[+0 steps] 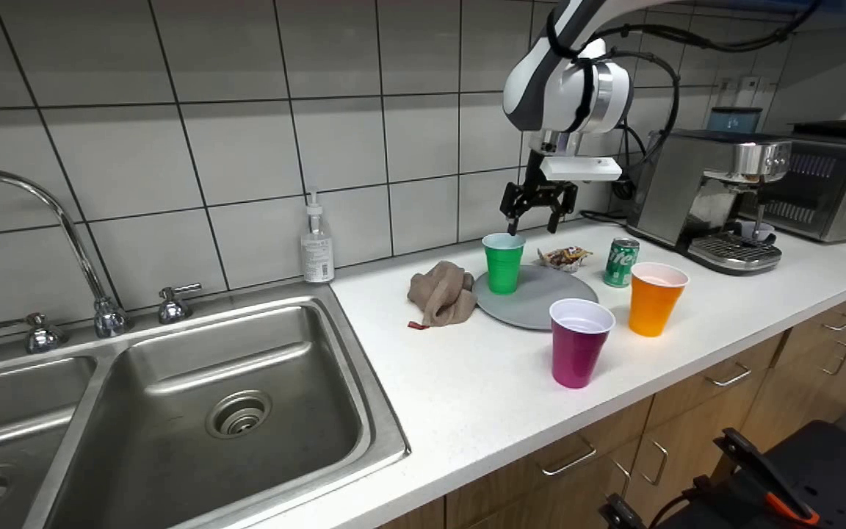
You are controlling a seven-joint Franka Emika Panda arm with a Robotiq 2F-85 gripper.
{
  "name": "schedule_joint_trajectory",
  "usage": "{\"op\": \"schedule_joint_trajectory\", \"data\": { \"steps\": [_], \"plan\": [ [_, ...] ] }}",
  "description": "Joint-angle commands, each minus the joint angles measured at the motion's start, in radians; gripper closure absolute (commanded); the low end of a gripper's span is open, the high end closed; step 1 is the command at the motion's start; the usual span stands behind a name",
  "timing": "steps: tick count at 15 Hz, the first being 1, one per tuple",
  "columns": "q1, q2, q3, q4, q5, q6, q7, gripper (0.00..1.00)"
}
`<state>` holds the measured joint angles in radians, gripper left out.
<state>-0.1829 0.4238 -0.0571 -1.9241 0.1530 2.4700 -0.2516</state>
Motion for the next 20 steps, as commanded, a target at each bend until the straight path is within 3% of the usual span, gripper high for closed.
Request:
{"op": "schedule_joint_trajectory", "data": {
  "steps": [1, 10, 11, 20],
  "plan": [
    [-0.017, -0.099, 0.021, -0.125, -0.002, 0.047, -0.063, 0.00],
    [-0.018, -0.233, 0.016, -0.304, 0.000, 0.046, -0.204, 0.00],
    [-0.007, -0.176, 0.010, -0.244, -0.003, 0.038, -0.161, 0.00],
    [-0.005, -0.202, 0.008, -0.278, -0.002, 0.038, -0.174, 0.00]
  ]
}}
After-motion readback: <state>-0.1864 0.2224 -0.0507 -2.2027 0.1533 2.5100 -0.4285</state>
